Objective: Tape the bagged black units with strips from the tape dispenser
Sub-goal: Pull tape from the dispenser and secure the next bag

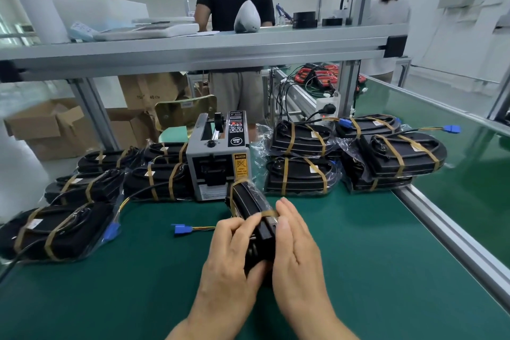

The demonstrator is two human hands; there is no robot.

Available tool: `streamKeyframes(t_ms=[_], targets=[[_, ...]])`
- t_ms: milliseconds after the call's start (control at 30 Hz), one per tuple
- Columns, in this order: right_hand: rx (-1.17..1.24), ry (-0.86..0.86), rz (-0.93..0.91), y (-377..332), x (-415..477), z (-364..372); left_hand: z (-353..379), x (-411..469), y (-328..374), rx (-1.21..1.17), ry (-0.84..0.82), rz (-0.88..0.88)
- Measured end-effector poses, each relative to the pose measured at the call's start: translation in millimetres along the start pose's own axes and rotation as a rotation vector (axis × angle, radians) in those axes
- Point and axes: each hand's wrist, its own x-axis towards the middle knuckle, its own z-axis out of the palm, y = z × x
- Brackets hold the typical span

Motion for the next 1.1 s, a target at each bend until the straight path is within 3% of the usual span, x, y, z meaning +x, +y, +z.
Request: streamKeyframes(t_ms=[267, 333, 500, 633, 833, 1100], targets=[[0.228, 0.072, 0.198, -5.8, -5.5, 4.1, -11.6, -1.8, -10.0, -0.134, -0.064, -0.045], [0.237, 0.101, 0.187, -6.6, -5.3, 2.5, -17.2, 7.7, -10.1, -0.32, -0.019, -0.223], [0.227, 0.139, 0.212, -10.3, -7.4, 1.7, -14.3, 71.5, -42.2, -0.723, 0.273, -0.911], [0.217, 0.135, 0.229, -12.2, -7.0, 0.9, -11.8, 119.3, -68.8, -0.91, 0.312, -1.182], [0.227, 0.125, 0.202, -9.0, -4.6, 0.8, -4.6, 153.0, -82.6, -0.99, 0.274, -1.308], [0.234, 0.101, 0.212, -6.0, -3.6, -0.3, 2.2, 164.1, -74.7, -0.974, 0.415, -1.321]])
